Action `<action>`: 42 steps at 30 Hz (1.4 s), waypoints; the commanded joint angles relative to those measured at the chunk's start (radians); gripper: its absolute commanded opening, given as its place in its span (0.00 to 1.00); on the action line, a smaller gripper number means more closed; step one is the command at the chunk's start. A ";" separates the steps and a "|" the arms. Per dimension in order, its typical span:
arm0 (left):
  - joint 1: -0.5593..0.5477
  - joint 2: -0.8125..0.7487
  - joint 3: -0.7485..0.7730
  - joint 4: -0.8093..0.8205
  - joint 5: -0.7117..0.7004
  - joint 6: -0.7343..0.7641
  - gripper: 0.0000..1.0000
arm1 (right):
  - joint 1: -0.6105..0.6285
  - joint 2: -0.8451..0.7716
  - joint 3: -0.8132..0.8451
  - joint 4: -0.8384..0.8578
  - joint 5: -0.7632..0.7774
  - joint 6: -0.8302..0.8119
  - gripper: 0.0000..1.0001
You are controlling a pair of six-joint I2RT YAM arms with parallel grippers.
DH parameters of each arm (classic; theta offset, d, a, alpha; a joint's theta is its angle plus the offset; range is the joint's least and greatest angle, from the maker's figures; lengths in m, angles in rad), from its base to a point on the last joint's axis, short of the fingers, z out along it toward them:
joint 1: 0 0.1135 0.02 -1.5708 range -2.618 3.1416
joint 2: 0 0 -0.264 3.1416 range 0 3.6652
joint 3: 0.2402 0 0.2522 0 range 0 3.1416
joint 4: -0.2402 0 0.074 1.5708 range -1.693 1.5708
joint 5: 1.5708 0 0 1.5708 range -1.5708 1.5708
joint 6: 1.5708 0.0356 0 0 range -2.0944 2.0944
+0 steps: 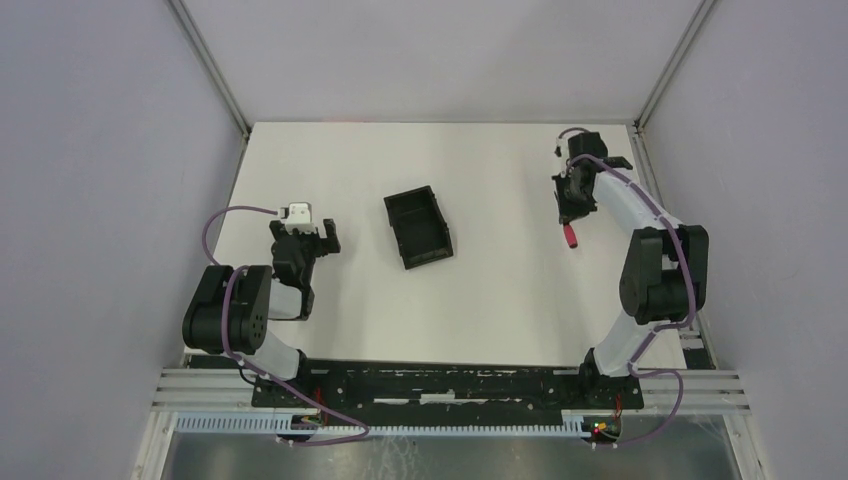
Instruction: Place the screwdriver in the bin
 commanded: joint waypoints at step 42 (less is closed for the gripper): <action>0.003 -0.018 0.007 0.024 0.011 -0.032 1.00 | 0.697 0.367 0.475 0.250 -0.021 0.039 0.22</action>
